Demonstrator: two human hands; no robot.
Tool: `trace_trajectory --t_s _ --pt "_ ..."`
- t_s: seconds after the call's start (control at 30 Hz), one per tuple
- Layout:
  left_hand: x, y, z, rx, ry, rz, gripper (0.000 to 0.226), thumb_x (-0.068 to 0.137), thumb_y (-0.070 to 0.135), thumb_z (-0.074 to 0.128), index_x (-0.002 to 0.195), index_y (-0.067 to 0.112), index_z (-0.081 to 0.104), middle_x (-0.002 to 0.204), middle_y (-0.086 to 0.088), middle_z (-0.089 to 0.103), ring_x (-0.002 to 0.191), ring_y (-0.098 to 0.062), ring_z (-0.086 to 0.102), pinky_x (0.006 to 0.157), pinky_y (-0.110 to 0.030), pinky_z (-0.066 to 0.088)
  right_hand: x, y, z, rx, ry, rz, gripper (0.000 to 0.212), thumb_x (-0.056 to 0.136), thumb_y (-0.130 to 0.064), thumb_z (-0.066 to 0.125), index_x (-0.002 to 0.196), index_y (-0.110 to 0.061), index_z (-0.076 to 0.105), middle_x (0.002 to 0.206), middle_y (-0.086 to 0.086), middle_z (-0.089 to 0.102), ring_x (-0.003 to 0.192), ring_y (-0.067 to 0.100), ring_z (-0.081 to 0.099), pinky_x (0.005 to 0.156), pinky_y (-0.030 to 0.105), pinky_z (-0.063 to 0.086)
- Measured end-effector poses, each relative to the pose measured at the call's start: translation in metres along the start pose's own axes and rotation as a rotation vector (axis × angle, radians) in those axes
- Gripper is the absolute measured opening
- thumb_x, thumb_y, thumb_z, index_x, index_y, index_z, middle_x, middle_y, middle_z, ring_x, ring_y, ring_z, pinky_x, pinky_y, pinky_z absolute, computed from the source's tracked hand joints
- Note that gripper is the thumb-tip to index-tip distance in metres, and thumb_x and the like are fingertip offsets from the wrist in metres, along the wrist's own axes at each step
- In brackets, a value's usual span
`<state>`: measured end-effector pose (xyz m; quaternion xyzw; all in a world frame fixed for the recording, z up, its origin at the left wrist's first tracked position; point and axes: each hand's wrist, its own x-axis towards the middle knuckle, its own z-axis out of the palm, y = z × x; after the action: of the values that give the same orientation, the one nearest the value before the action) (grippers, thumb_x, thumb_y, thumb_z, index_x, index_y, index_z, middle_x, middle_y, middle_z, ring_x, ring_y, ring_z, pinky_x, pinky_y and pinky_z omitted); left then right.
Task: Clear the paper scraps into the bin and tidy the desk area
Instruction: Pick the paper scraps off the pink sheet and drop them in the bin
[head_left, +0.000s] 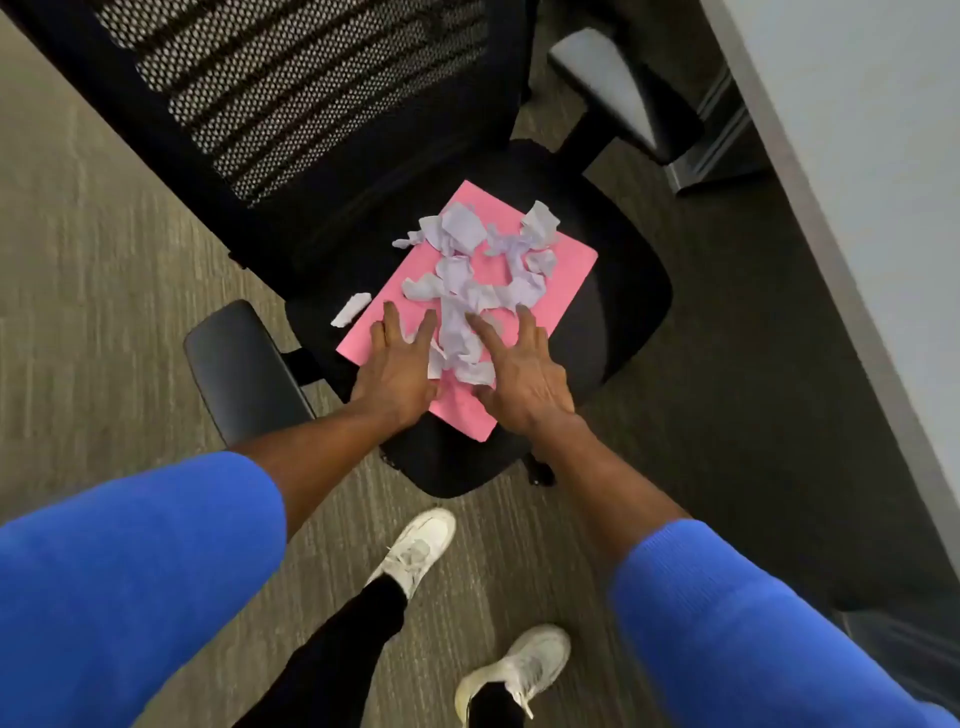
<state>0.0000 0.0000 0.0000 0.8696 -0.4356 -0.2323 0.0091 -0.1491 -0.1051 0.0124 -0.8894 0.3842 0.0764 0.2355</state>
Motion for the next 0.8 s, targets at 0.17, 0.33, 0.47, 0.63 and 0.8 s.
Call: trace_trajectory --t_s 0.17,0.33,0.47,0.63,0.8 --pt "0.015 -0.007 0.014 0.02 0.046 0.046 0.076 0.092 0.027 0.08 0.156 0.029 0.039 0.163 -0.02 0.019 0.149 -0.039 0.024 0.096 -0.048 0.059 0.044 -0.011 0.015 -0.126 -0.089 -0.135 0.094 0.091 -0.036 0.078 0.161 -0.048 0.017 0.174 0.016 -0.002 0.158 0.044 0.016 0.084 0.05 0.06" --pt "0.019 -0.014 0.025 -0.047 0.117 0.088 0.046 0.094 0.012 0.074 0.137 0.019 0.061 0.152 -0.017 0.034 0.138 -0.036 0.036 0.107 -0.042 0.052 0.055 -0.018 0.02 -0.209 -0.107 -0.181 0.061 0.1 -0.029 0.066 0.154 -0.038 0.038 0.167 0.019 0.014 0.15 0.044 0.024 0.087 0.053 0.062" --pt "0.022 -0.016 0.023 -0.091 0.145 0.111 0.029 0.097 0.013 0.071 0.126 0.015 0.069 0.138 -0.011 0.046 0.124 -0.031 0.044 0.102 -0.043 0.051 0.054 -0.017 0.019 -0.176 -0.07 -0.178 0.042 0.102 -0.017 0.064 0.142 -0.023 0.056 0.158 0.017 0.031 0.14 0.041 0.035 0.086 0.05 0.061" --pt "0.022 -0.015 0.017 -0.103 0.145 0.063 0.025 0.095 0.009 0.073 0.12 0.008 0.073 0.125 -0.011 0.055 0.115 -0.03 0.052 0.091 -0.038 0.052 0.042 -0.009 0.03 -0.04 0.019 -0.13 0.029 0.096 -0.005 0.064 0.125 -0.01 0.066 0.13 0.013 0.051 0.111 0.036 0.052 0.071 0.039 0.047" --pt "0.014 -0.015 0.018 -0.114 0.158 0.012 0.034 0.092 -0.01 0.06 0.12 -0.001 0.076 0.117 -0.018 0.062 0.11 -0.036 0.059 0.092 -0.041 0.052 0.029 0.004 0.034 0.173 0.089 -0.01 0.027 0.089 -0.002 0.074 0.114 -0.012 0.078 0.114 0.008 0.059 0.098 0.033 0.061 0.077 0.041 0.057"
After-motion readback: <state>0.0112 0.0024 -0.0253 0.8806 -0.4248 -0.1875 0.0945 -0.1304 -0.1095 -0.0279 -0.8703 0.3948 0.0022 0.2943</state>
